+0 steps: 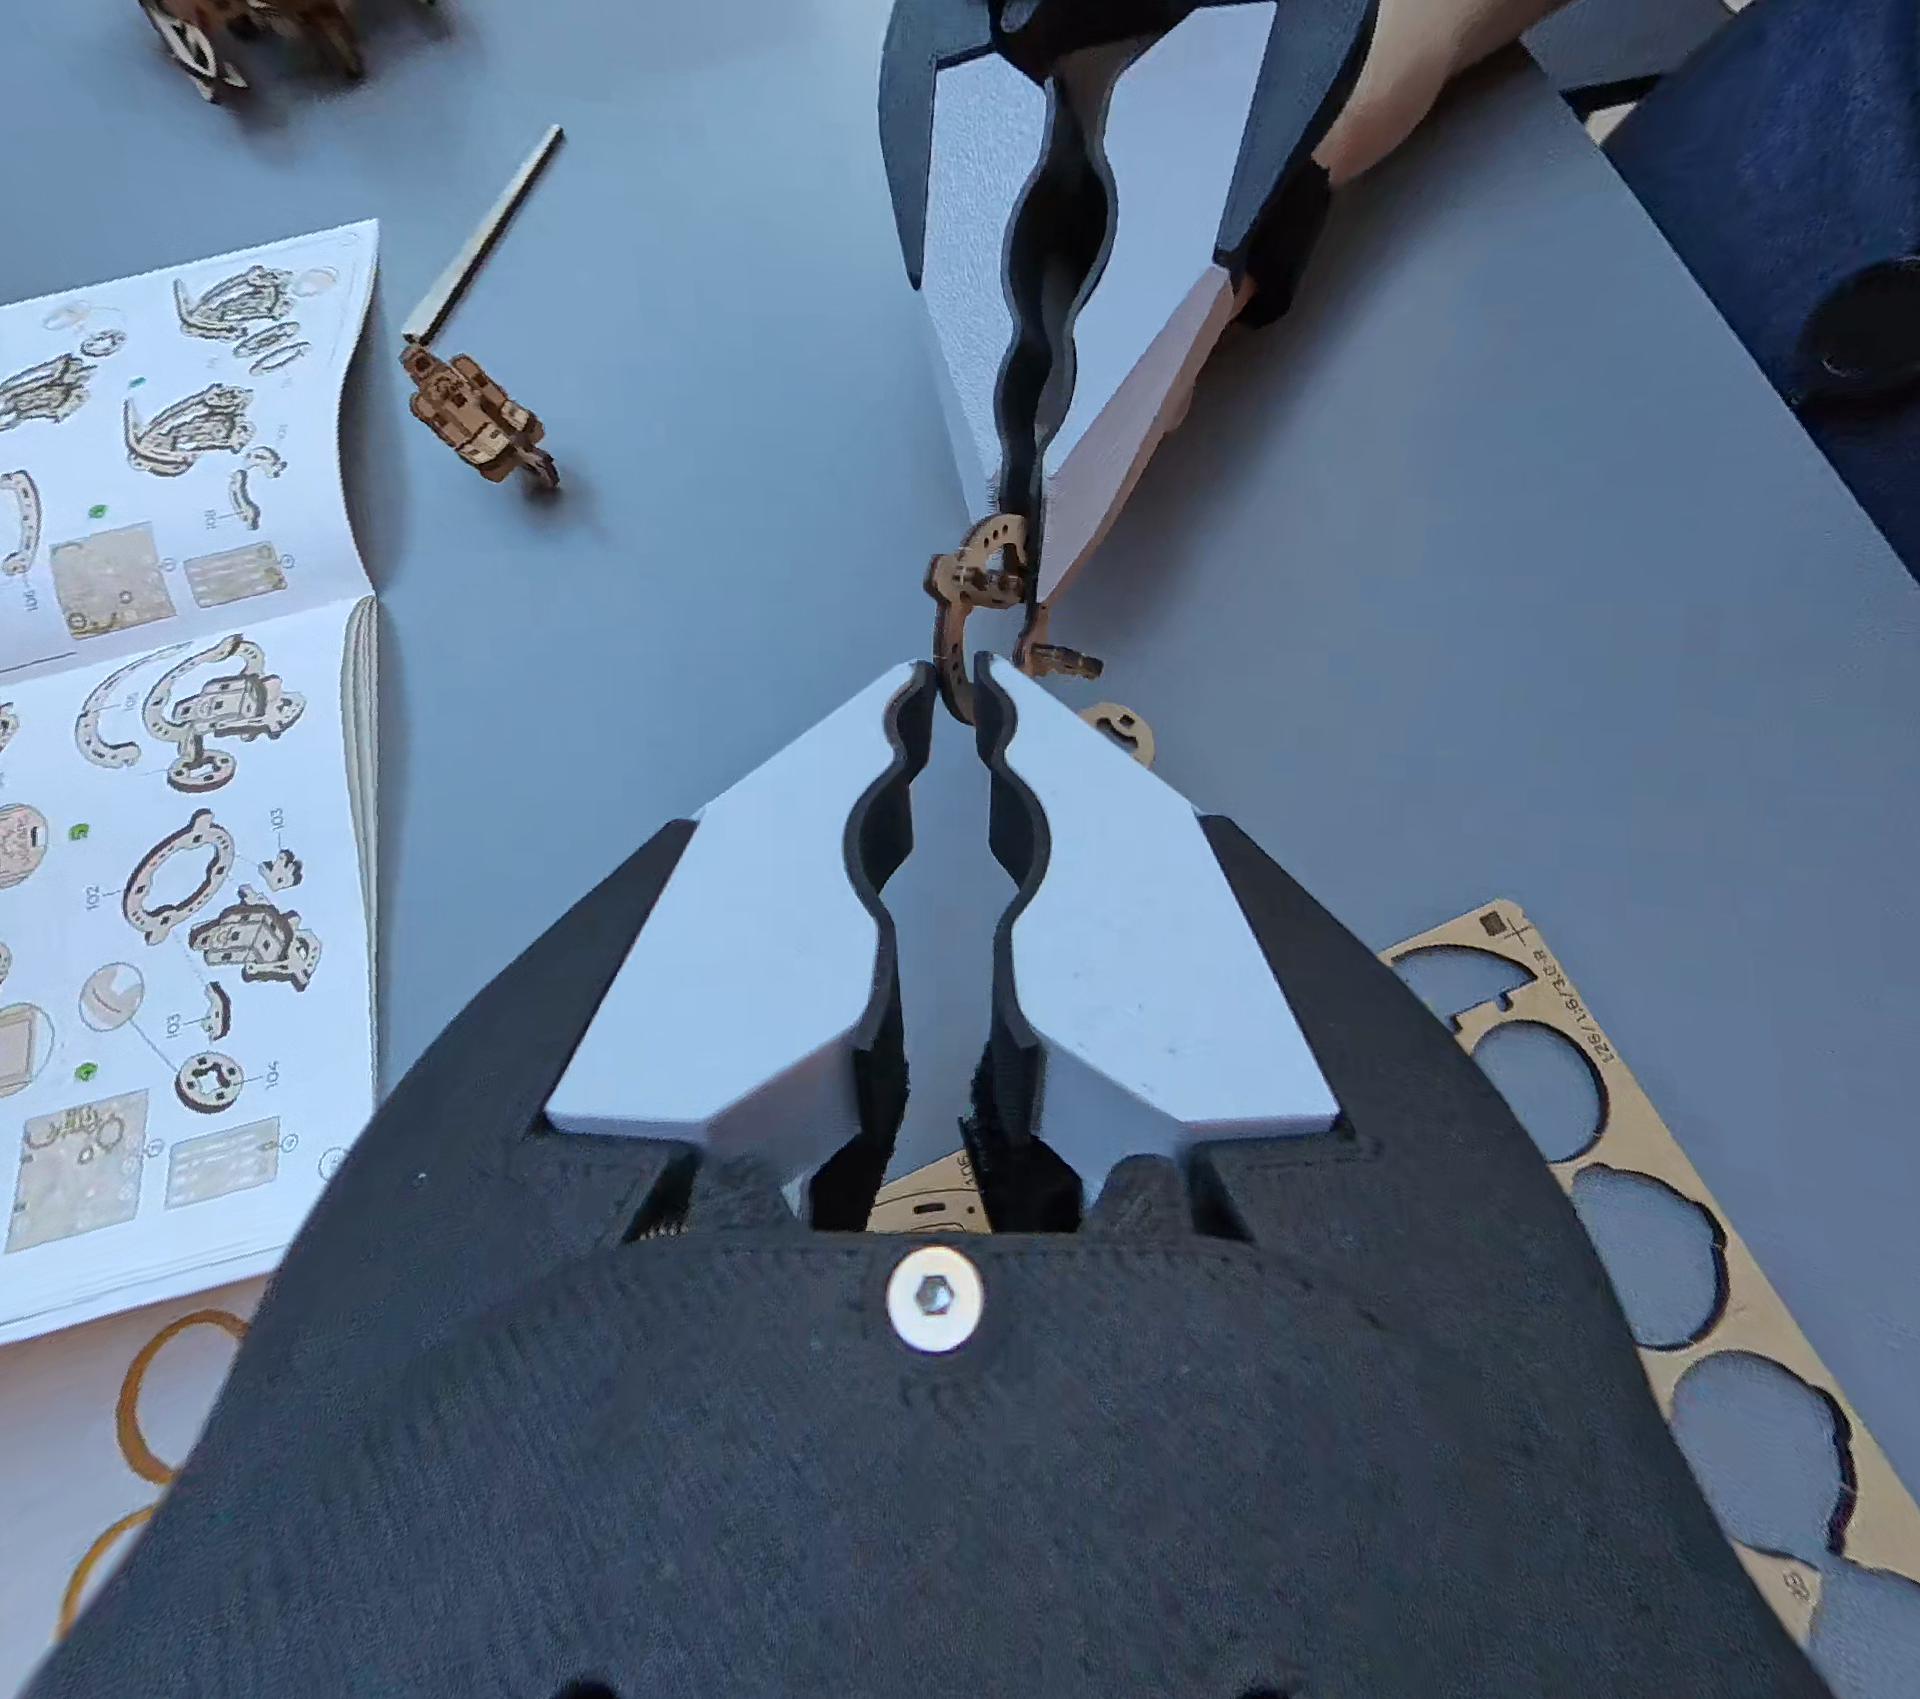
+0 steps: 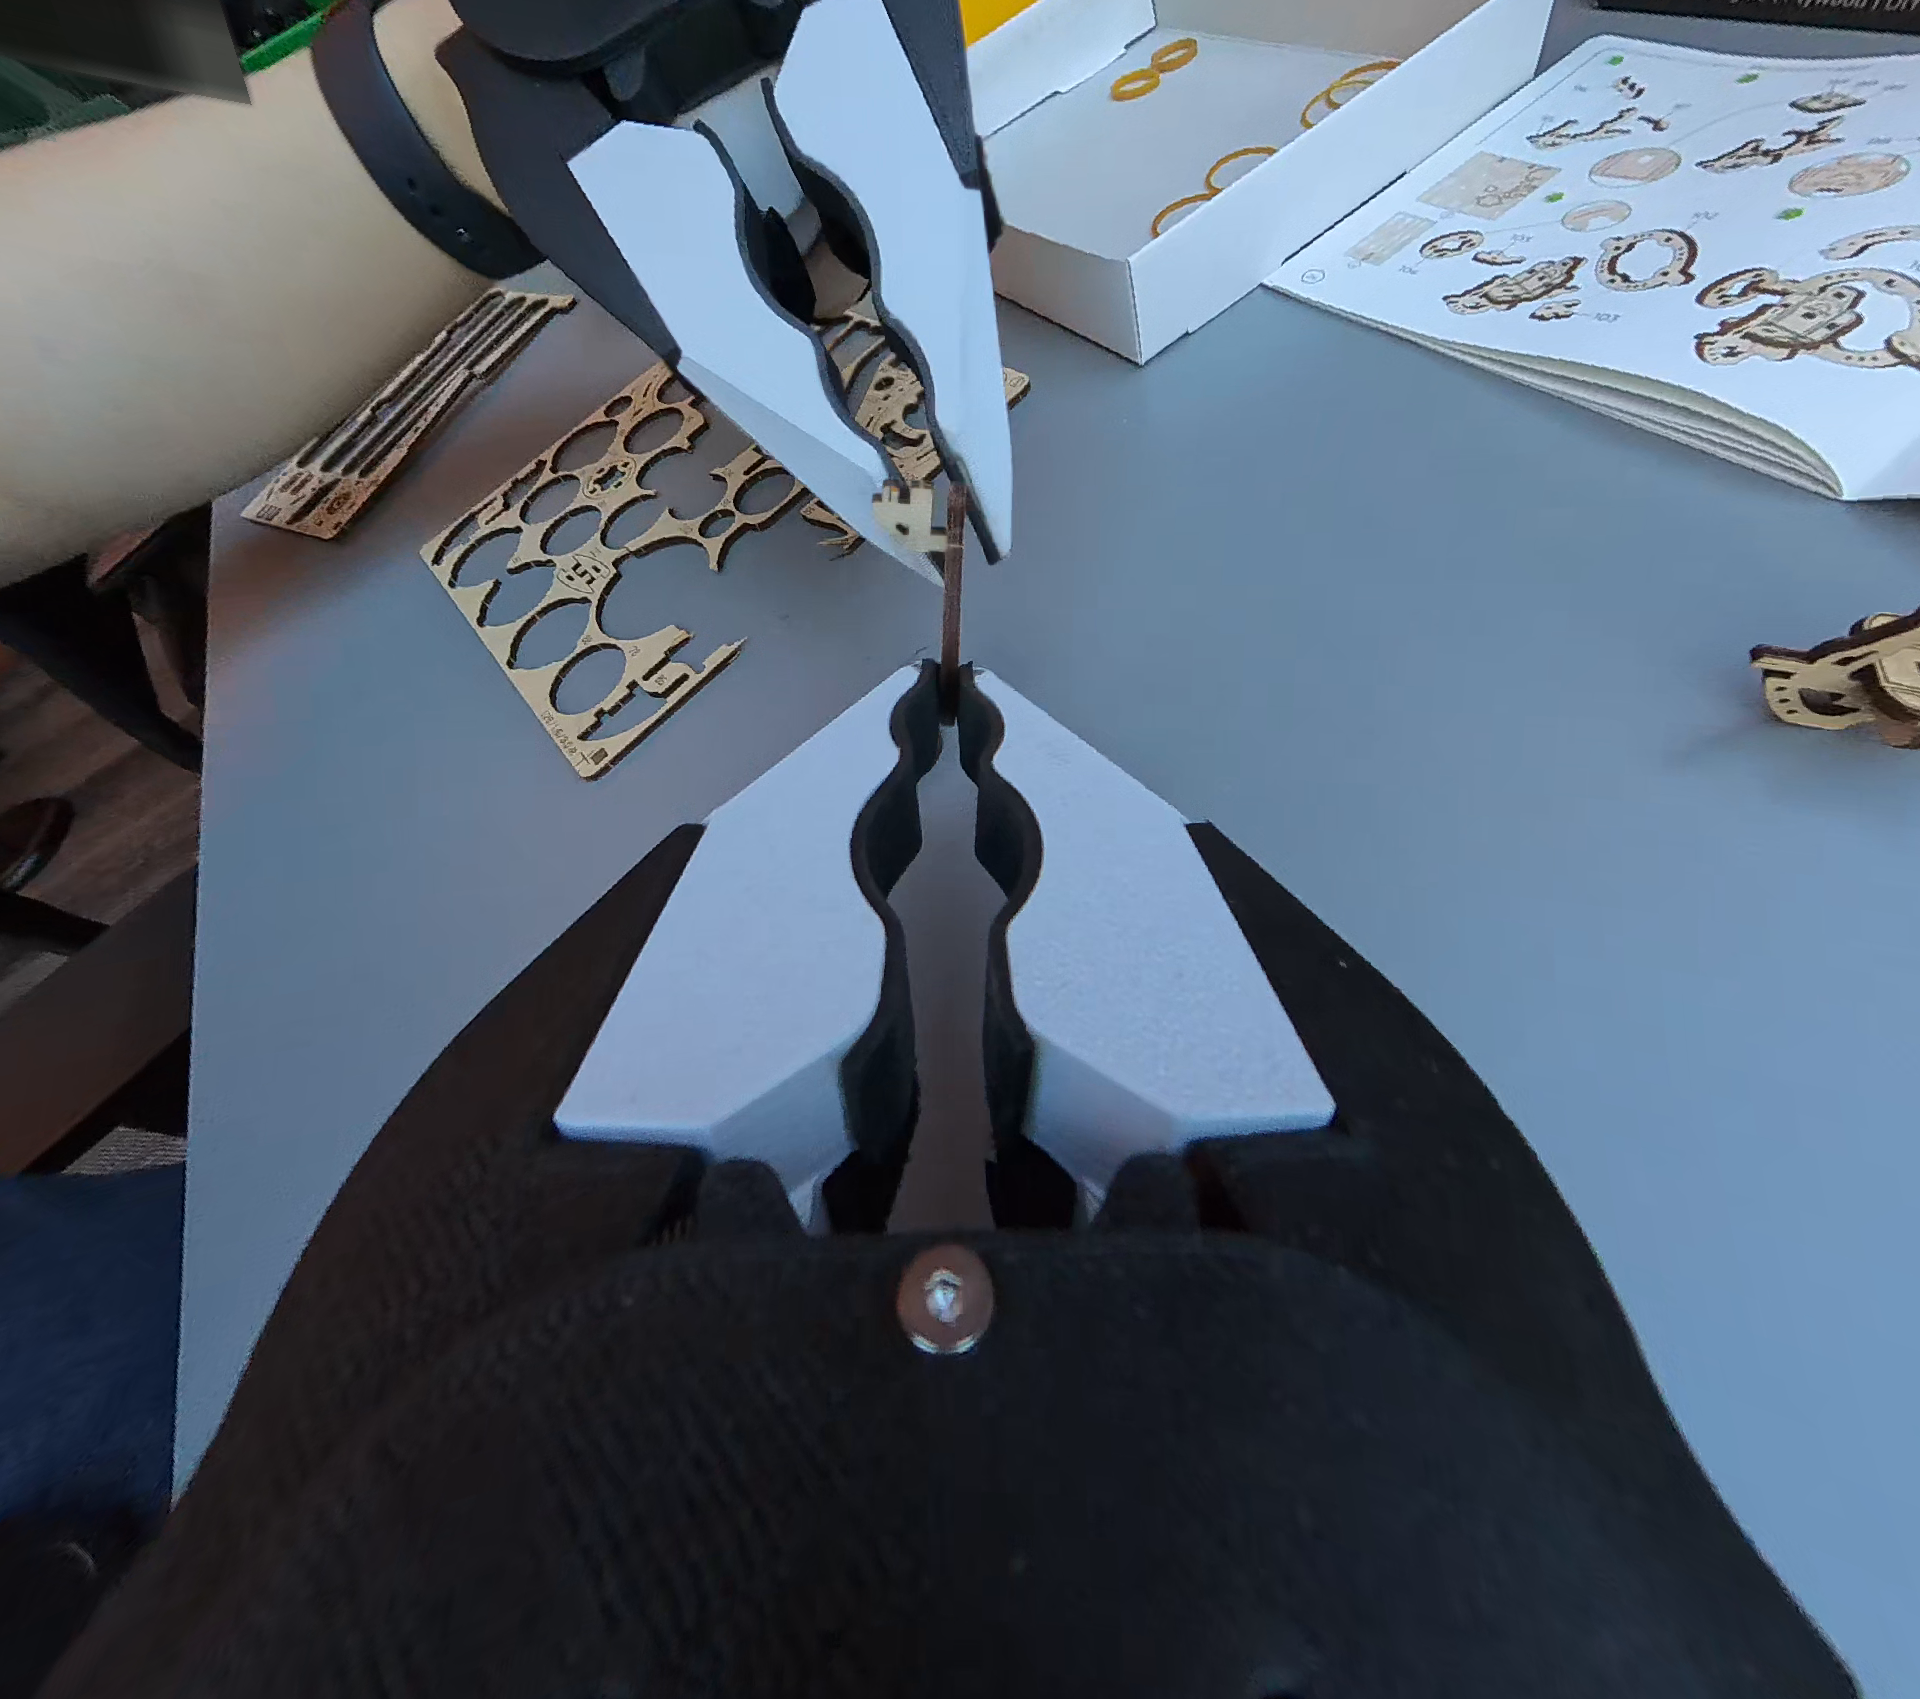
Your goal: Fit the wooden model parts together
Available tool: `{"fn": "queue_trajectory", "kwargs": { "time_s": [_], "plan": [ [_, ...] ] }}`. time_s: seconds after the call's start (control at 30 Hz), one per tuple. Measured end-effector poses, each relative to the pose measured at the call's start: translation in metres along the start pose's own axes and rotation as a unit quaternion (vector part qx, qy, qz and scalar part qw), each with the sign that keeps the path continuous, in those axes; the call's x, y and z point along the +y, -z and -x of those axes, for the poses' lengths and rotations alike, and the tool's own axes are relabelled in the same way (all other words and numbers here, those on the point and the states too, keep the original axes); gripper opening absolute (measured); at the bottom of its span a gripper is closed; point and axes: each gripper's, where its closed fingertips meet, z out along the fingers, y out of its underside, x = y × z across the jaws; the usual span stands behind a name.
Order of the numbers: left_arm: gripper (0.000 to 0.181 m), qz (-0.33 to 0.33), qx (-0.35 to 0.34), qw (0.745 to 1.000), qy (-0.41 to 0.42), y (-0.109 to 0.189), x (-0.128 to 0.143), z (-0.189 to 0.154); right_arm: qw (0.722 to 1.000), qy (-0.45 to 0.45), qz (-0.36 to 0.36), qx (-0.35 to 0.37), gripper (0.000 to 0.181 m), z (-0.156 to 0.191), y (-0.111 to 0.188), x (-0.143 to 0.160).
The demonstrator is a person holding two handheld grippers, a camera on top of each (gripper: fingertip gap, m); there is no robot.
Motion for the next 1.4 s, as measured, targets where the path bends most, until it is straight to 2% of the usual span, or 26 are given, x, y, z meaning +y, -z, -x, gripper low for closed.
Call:
{"fn": "queue_trajectory", "kwargs": {
  "time_s": [0.33, 0.77, 0.97, 1.13, 1.27, 1.37, 1.4],
  "plan": [
    [0.012, 0.029, 0.023, 0.999, 0.006, 0.000, 0.009, -0.001, 1.000, 0.005, -0.001, 0.002, 0.001, -0.002, 0.001, -0.001],
    [0.007, -0.009, 0.027, 0.999, 0.017, -0.001, -0.002, 0.001, 0.999, -0.011, -0.029, -0.009, 0.001, -0.003, 0.006, -0.008],
    [0.014, -0.032, 0.029, 0.999, 0.020, -0.001, -0.011, 0.001, 0.996, -0.051, -0.049, -0.053, 0.000, 0.003, 0.009, -0.012],
    [0.004, -0.052, 0.056, 0.997, 0.022, 0.003, -0.017, -0.006, 0.994, -0.063, -0.057, -0.076, 0.001, 0.005, 0.011, -0.014],
    [0.000, -0.042, 0.068, 0.997, 0.013, 0.004, -0.016, -0.008, 0.994, -0.021, -0.067, -0.087, 0.014, 0.008, 0.015, -0.019],
    [0.000, -0.034, 0.078, 0.996, 0.015, 0.005, -0.015, -0.008, 0.991, 0.088, -0.080, -0.060, 0.039, 0.001, 0.031, -0.033],
    [0.000, -0.030, 0.085, 0.996, 0.019, 0.005, -0.014, -0.008, 0.982, 0.151, -0.093, -0.073, 0.033, 0.009, 0.041, -0.040]
  ]
}}
